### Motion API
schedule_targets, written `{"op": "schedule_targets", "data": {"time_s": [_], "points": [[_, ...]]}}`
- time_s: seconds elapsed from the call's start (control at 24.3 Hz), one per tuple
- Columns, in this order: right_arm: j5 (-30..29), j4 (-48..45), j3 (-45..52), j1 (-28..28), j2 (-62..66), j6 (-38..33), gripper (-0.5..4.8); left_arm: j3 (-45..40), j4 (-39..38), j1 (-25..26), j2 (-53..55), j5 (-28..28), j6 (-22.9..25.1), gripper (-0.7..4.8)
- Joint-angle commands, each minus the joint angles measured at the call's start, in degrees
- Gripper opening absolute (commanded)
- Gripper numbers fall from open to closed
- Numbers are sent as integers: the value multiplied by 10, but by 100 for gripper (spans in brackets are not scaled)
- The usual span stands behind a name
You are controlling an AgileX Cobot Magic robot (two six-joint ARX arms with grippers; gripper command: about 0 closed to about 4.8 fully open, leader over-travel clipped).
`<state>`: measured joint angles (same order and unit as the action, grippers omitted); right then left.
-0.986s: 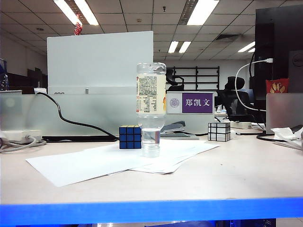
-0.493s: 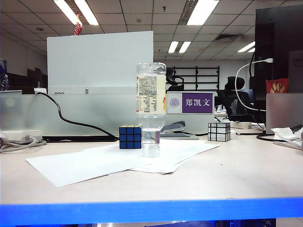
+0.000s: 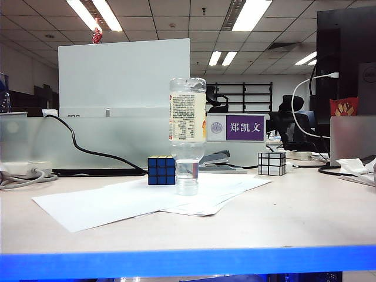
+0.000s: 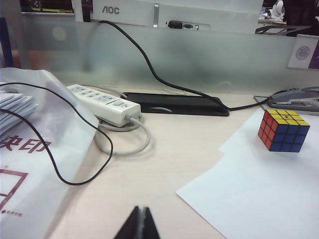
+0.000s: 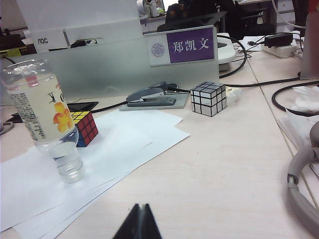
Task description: Flip the plastic bottle upside down.
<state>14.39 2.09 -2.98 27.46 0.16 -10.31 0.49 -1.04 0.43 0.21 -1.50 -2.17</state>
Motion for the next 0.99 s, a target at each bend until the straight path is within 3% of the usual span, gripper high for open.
{"op": "schedule_targets", "data": {"time_s": [0.04,0.21,0.49,0.74,0.99], "points": [[2,-6,-1,-11,-1,-2,-9,0,11,0,-1,0,2,-5],[-47,-6,-1,-69,-1,-17,-9,0,11,0,-1,0,2,-5],[-184,-1,9,-217,-1,-17,-9,0,11,0,-1,0,2,-5],[-179,9,9,-294,-1,3,-9,0,11,0,-1,0,2,-5],[-129,8,11,-301,-1,46,-9,0,11,0,-1,0,2,-5]]}}
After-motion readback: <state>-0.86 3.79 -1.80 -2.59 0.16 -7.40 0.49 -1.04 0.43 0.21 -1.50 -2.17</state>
